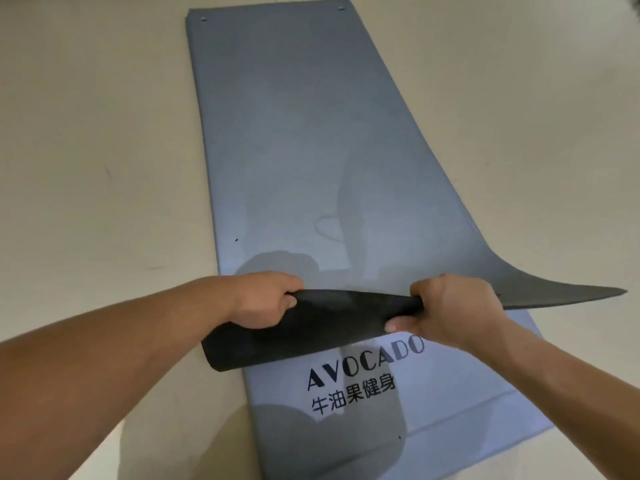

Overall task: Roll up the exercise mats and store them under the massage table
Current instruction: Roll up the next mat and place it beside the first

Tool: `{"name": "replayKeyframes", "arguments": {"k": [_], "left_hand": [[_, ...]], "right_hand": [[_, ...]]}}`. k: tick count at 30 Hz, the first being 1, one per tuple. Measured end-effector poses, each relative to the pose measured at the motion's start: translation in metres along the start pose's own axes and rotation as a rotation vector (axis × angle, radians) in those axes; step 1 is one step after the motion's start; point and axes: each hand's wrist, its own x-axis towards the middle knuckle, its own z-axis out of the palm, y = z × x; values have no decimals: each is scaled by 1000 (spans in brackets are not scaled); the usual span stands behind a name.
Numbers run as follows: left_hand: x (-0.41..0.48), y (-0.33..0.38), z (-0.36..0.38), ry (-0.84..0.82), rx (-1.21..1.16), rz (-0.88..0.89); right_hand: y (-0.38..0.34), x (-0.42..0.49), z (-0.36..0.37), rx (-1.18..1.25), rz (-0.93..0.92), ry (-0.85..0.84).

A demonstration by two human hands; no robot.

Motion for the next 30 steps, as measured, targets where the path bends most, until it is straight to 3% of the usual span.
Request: {"name": "replayKeyframes", "arguments": {"k": [3, 8, 14, 16, 19, 21, 22, 23, 26, 27, 30], "left_hand": [[-17, -11, -17, 16, 45, 1], [-53, -51, -16, 78, -11, -71], [-70, -105, 10, 44, -248, -153], [-70, -116, 18, 107, -193, -131], [-66, -126, 40, 538, 253, -22], [-60, -117, 66, 864, 460, 206], [-58, -107, 81, 895, 530, 296], [-53, -99, 98, 855, 605, 346], [-39, -88, 133, 429, 687, 91], [-32, -88, 138, 385, 687, 23], [-9, -85, 129, 458, 629, -52]], "right_hand": [[-6, 11, -14, 104, 6, -137], [-43, 38, -31, 385, -141, -421], [-94, 77, -25, 403, -157, -823], [-104, 83, -17, 422, -150, -867], [-107, 88, -1, 449, -123, -749], [-107, 93, 2, 442, -132, -559], [-108, 97, -1, 422, -139, -456], [-110, 100, -6, 373, -152, -369], [-117, 102, -18, 125, -164, -181], [-117, 102, -19, 84, -146, -128], [-123, 94, -10, 39, -102, 59]]}}
